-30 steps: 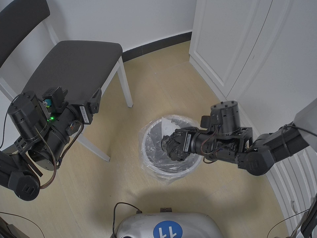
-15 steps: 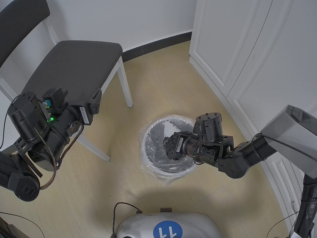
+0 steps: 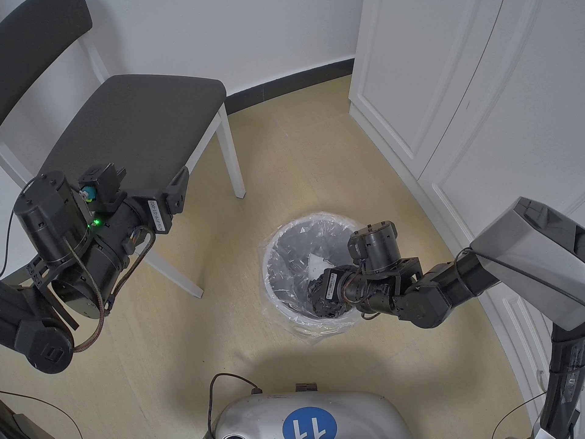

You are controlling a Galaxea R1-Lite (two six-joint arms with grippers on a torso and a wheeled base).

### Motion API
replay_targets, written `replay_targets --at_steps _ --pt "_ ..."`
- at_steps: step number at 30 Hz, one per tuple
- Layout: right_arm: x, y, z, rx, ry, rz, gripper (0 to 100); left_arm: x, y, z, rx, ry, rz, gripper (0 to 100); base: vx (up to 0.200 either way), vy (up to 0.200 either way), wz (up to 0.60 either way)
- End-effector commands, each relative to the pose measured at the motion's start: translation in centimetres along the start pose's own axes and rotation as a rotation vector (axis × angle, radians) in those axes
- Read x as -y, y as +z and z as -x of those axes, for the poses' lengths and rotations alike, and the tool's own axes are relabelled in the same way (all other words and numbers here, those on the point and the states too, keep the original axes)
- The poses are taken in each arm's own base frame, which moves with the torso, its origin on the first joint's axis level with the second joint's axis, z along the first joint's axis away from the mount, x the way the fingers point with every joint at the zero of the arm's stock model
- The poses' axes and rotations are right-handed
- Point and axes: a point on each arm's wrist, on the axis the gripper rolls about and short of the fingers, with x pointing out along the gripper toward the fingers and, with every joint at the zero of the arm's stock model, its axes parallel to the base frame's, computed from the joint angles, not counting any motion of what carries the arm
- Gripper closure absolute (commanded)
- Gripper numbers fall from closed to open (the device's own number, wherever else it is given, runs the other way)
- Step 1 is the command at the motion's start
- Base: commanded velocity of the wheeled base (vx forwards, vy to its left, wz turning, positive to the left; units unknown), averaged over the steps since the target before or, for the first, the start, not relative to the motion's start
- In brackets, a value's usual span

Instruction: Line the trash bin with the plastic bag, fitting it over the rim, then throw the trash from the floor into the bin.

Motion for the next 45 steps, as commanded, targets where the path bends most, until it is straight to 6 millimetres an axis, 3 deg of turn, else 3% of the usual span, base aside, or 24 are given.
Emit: replay_targets --at_steps 1,17,24,30,38,45 --pt "-1.0 1.2 1.1 -0.018 0.002 -0.005 100 0.0 -0.1 0.0 -0.003 0.001 -0.001 0 0.000 0.000 0.00" --pt "-1.1 3.1 -3.1 0.081 0.046 -0.277 100 0.1 -0.1 0.0 -0.004 -0.003 -0.002 0 0.000 0.000 0.00" --pt "-0.8 2.1 -3.9 0.025 0.007 -0.272 100 0.2 -0.2 0.0 -0.007 -0.004 -0.003 0 0.000 0.000 0.00" --pt "-0.9 2.3 -4.0 0.018 0.001 -0.272 100 0.2 -0.2 0.0 -0.005 -0.004 -0.002 0 0.000 0.000 0.00" --pt "-0.5 1.8 -5.8 0.026 -0.014 -0.313 100 0.2 -0.3 -0.1 -0.010 -0.003 -0.005 0 0.000 0.000 0.00" --pt "0.6 2.3 -6.4 0.037 -0.031 -0.334 100 0.2 -0.3 -0.1 -0.011 -0.006 -0.006 0 0.000 0.000 0.00"
